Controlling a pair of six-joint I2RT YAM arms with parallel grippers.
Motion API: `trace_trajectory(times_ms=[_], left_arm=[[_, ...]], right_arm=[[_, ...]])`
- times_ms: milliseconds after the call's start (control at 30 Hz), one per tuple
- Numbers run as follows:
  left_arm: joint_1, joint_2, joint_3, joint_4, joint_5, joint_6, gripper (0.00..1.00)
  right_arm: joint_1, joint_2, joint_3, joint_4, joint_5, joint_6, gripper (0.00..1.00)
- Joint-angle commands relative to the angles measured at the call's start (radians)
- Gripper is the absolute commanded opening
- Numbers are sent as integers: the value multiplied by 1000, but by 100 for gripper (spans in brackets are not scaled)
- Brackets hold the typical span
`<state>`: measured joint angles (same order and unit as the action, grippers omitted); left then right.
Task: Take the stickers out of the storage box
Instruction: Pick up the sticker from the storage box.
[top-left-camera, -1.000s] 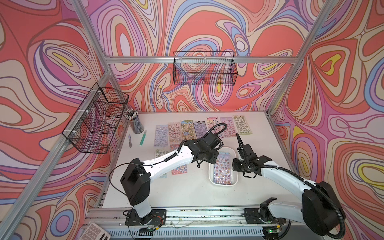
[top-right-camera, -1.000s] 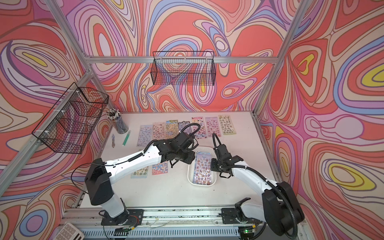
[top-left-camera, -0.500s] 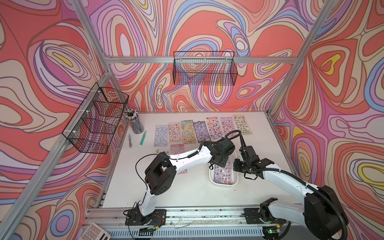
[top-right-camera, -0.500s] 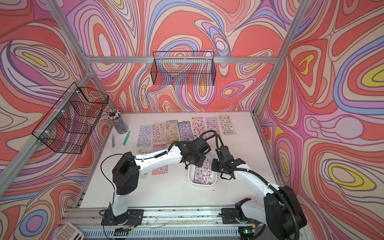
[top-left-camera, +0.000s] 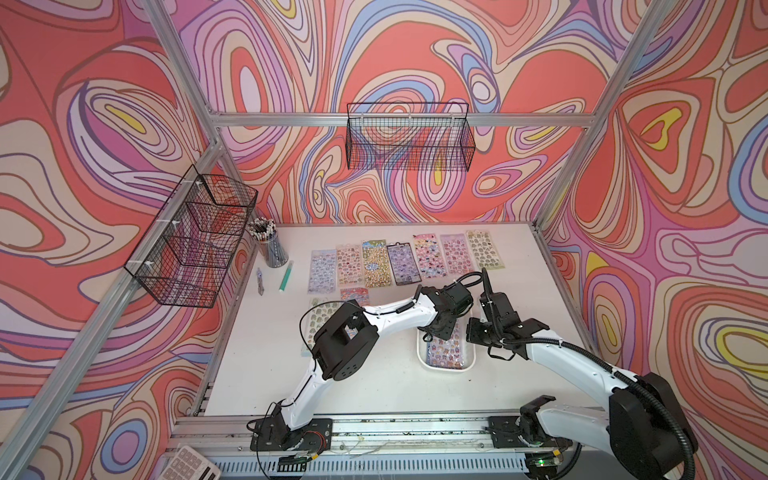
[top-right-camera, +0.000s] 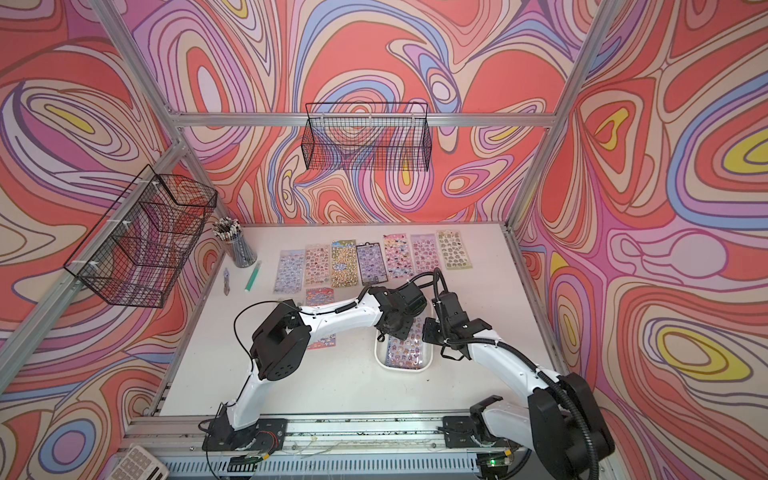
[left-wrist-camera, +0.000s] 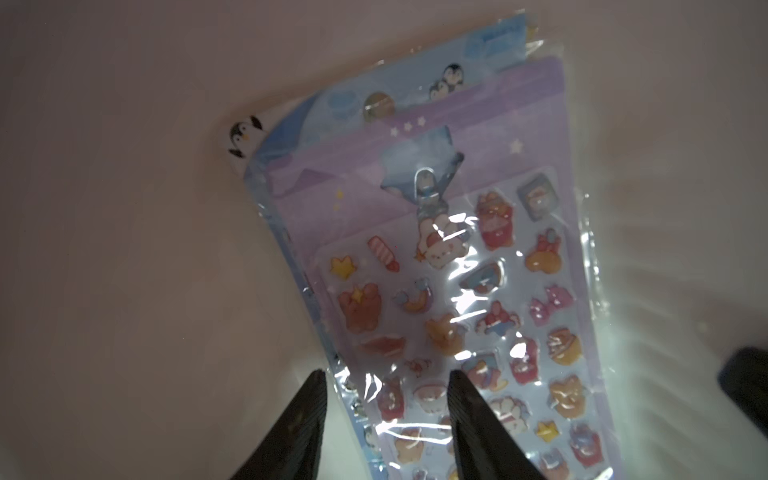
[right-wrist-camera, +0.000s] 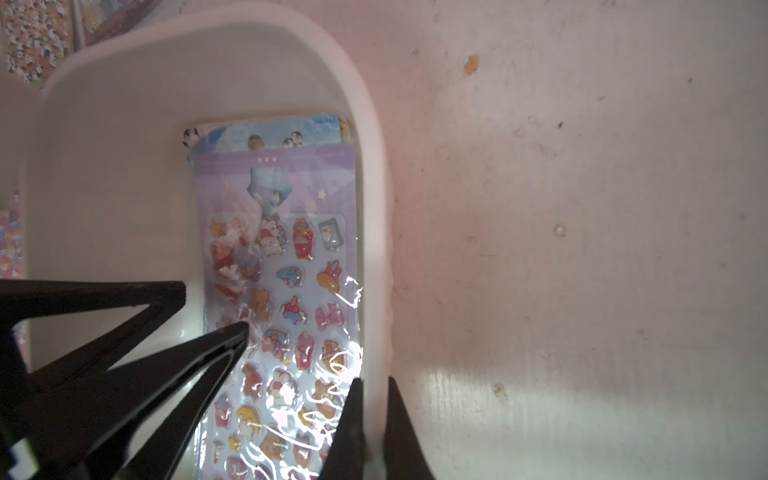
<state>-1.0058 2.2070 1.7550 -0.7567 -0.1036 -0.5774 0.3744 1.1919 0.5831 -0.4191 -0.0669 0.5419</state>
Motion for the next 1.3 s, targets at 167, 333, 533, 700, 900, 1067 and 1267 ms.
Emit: trace_trajectory(times_ms=[167,333,533,700,900,1067,1267], left_arm=[[20,47,32,-57,-42,-21,51],[20,61,57,-126,-130,-12,50],[21,40,49,-136,-169,-7,46],[20,43,52,-141,-162,-12,43],[21,34,51,-166,-205,-14,27],[18,-10,38,-152,-227,-21,21],[10,-63,48,-139,-197,-26,32]], right_arm=[[-2,-21,-20,6,-25,0,0],[-2,-25,-20,3,-29,-3,0],[-2,-21,-20,9,-33,-6,0],[-2,-26,-20,8,-36,-7,0],[-2,-26,-20,9,-37,-7,0],[-2,-25,-22,10,-41,-9,0],[-2,-21,-22,11,-42,-10,0]])
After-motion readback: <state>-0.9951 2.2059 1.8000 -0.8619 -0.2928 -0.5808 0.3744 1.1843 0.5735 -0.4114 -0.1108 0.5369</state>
